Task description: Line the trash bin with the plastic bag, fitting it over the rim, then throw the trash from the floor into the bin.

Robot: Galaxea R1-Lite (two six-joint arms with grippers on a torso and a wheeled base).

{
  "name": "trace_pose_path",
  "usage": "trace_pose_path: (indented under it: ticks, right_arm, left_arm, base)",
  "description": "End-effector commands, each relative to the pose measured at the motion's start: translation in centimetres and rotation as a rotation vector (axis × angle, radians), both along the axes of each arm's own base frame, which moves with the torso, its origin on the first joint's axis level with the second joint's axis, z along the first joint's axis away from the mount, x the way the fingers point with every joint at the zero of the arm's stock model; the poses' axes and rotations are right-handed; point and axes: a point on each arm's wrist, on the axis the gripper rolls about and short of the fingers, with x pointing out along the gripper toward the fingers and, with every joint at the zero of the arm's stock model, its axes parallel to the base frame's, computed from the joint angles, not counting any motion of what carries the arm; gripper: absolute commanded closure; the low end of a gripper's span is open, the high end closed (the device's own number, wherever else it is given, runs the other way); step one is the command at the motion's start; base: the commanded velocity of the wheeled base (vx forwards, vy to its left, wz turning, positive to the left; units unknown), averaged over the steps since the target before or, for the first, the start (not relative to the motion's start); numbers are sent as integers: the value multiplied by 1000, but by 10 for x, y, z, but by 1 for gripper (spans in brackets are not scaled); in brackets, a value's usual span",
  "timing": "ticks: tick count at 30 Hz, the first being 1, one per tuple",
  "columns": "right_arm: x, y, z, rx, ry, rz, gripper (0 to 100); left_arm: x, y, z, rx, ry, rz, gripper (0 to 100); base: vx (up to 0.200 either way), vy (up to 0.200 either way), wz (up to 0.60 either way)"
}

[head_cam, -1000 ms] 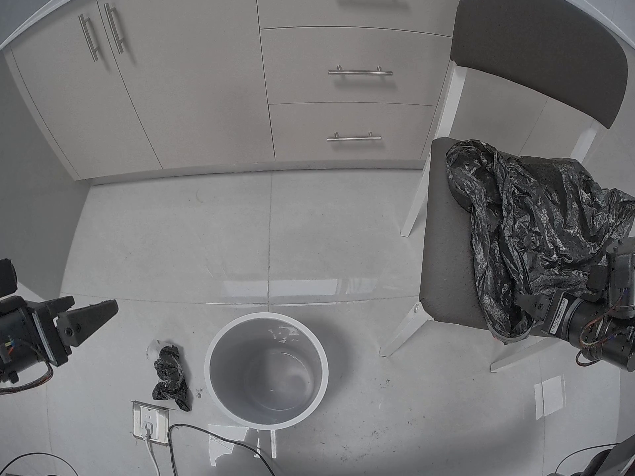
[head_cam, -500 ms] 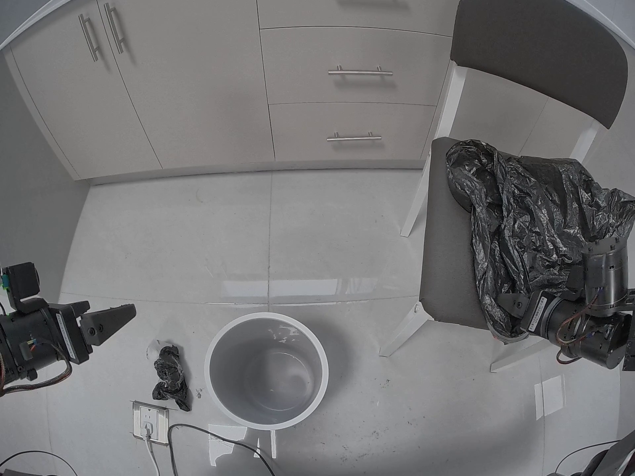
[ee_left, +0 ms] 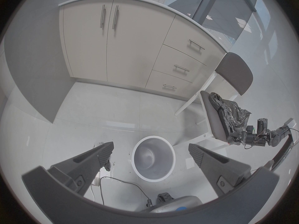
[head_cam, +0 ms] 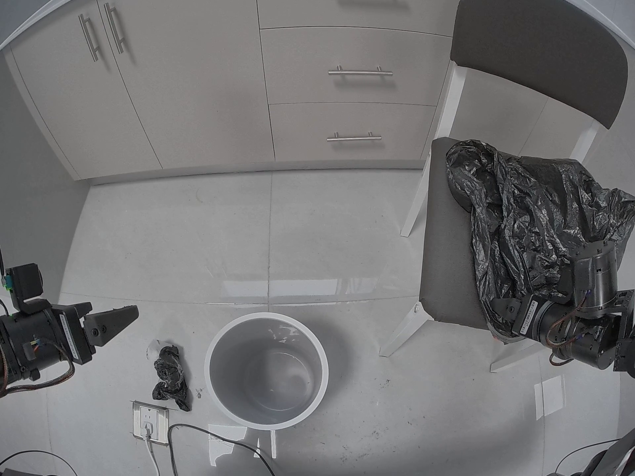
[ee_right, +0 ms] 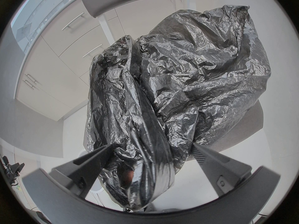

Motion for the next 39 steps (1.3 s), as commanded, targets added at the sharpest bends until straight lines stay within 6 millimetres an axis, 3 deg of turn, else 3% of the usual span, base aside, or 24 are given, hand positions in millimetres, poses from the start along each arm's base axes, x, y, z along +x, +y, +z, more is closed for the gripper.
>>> trace_pose_path:
  ticks: [1,16,20,23,27,30,33,39]
  right_arm:
    - [-3,-1,4,9,-18,0,100]
    - [-9,-4,13,93,-44,31,100]
    - [-7,-4,20,255,-52,93,100]
    - [-4,-8,28,328,-95,178,100]
    - [-5,-13,59,474,-257,429,100]
    - [-7,-13,68,475,-295,505,100]
    - [-9,-6,80,331,-365,647,100]
    - [-24,18,90,215,-308,831,100]
  left_arm:
    - [-1,0,0,0,-1,0,0]
    - [-5,-1,5,-13,-32,-12,0]
    - [-7,0,5,-14,-35,-8,0]
    - [-11,1,10,-51,-56,3,0]
    - [-23,-3,37,-310,-107,14,0]
    - [-26,-5,39,-345,-99,-3,0]
    - [-27,-7,35,-355,-66,-67,0]
    - [-27,-10,37,-390,-44,-174,0]
  base:
    - [0,0,0]
    - [0,0,0]
    - [0,0,0]
    - [0,0,0]
    - [0,0,0]
    - [0,0,0]
    - [0,0,0]
    - [0,0,0]
